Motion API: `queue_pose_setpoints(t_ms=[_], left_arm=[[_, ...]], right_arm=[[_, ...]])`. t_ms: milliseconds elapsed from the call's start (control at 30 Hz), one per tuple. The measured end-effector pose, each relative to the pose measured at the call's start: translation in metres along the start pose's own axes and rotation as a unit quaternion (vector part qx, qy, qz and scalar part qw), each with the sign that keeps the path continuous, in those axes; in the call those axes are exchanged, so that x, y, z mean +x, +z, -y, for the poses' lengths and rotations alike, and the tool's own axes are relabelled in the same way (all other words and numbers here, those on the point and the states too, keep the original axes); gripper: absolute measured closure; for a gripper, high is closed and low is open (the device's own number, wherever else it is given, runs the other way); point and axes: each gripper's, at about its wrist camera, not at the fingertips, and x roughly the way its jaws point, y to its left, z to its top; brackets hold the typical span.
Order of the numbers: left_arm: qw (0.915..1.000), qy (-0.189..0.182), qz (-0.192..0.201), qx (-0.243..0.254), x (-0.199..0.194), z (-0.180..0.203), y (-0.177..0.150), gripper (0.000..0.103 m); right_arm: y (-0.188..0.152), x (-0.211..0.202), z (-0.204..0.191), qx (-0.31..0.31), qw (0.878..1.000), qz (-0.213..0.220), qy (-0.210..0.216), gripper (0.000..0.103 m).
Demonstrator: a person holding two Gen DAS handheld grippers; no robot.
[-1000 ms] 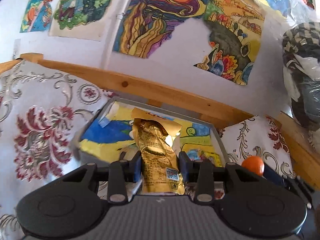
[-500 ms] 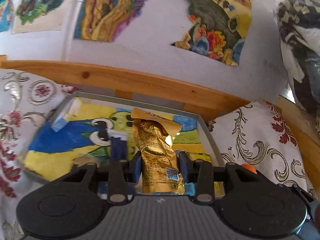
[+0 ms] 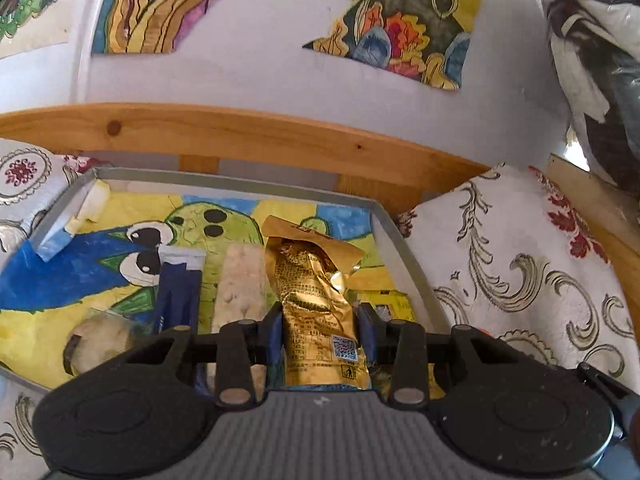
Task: Organize snacks
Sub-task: 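Carry the gold packet and orange over the grey tray, then lower both snacks into the grey tray and open both grippers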
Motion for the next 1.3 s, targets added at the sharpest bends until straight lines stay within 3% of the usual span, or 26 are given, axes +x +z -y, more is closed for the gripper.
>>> queue_pose_setpoints(t_ms=[767,900,1133,1300], left_arm=[[0.9997,0.008,-0.014,-0.020,0.011,-0.006,-0.008,0.059],[0.9994,0.009,-0.015,-0.029,0.009,-0.006,-0.006,0.055],[0.9992,0.006,0.006,-0.039,-0.002,-0.006,0.000,0.038],[0.9981,0.025,0.033,-0.044,-0.018,-0.010,0.002,0.018]], right_arm=[[-0.003,0.009,0.002,0.006,1.000,-0.018,0.005,0.065],[-0.002,0.008,0.003,0.008,1.000,-0.012,0.001,0.057],[0.000,0.004,0.005,0.011,1.000,-0.001,-0.008,0.044],[0.006,-0.004,0.008,0.023,0.999,0.015,-0.017,0.029]])
